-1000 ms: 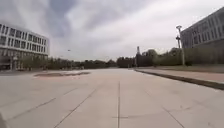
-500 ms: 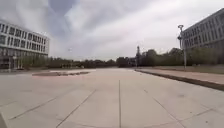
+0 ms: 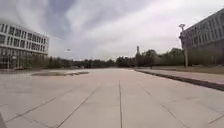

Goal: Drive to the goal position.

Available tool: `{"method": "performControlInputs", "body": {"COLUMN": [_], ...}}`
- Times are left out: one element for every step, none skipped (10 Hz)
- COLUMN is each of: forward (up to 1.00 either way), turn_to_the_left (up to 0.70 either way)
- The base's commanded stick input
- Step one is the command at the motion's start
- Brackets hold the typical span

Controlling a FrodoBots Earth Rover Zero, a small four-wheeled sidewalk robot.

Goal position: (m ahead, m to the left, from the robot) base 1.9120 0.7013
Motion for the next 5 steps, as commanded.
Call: {"method": "performControlInputs", "body": {"forward": [0.5,0.5,0.5,0.5,0.5], "turn_to_the_left": [0.0,0.0,0.0,0.0,0.0]}}
